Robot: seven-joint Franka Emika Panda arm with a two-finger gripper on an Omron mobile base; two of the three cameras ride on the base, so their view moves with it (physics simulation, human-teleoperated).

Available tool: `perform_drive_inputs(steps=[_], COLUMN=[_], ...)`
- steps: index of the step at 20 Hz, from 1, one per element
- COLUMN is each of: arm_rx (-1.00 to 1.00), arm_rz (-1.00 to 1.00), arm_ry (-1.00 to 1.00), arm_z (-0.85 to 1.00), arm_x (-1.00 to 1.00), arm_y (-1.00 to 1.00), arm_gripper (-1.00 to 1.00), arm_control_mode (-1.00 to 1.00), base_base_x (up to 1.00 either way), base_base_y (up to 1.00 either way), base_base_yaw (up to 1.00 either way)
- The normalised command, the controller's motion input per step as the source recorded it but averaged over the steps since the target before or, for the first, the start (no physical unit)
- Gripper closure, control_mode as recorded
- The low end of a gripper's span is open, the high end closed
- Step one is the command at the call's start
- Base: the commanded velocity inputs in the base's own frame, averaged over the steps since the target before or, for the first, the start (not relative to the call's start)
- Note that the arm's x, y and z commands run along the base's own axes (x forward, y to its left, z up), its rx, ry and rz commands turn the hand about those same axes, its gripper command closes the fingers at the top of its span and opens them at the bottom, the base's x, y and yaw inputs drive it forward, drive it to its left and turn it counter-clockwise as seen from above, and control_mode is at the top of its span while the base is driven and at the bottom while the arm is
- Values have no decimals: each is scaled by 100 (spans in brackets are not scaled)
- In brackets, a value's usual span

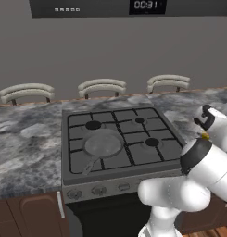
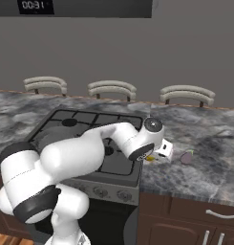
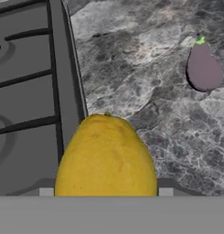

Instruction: Put the lemon and eggplant in the pan. Then turn on the front left burner and set the heat to medium.

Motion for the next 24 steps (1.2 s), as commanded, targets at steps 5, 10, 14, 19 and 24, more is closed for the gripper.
perform_drive_inputs(steps=[5, 10, 14, 19, 24], arm_rx=[0, 0, 0, 0, 0], arm_rz=[0, 0, 0, 1, 7], arm_ry=[6, 4, 0, 3, 2], arm_z=[37, 24, 9, 0, 0], arm_x=[1, 2, 0, 3, 12], arm_y=[69, 64, 44, 58, 60], arm_gripper=[100, 100, 100, 100, 100], arm_control_mode=[-100, -100, -100, -100, -100], base_base_x=[0, 0, 0, 0, 0], base_base_y=[0, 0, 0, 0, 0], base_base_yaw=[0, 0, 0, 0, 0])
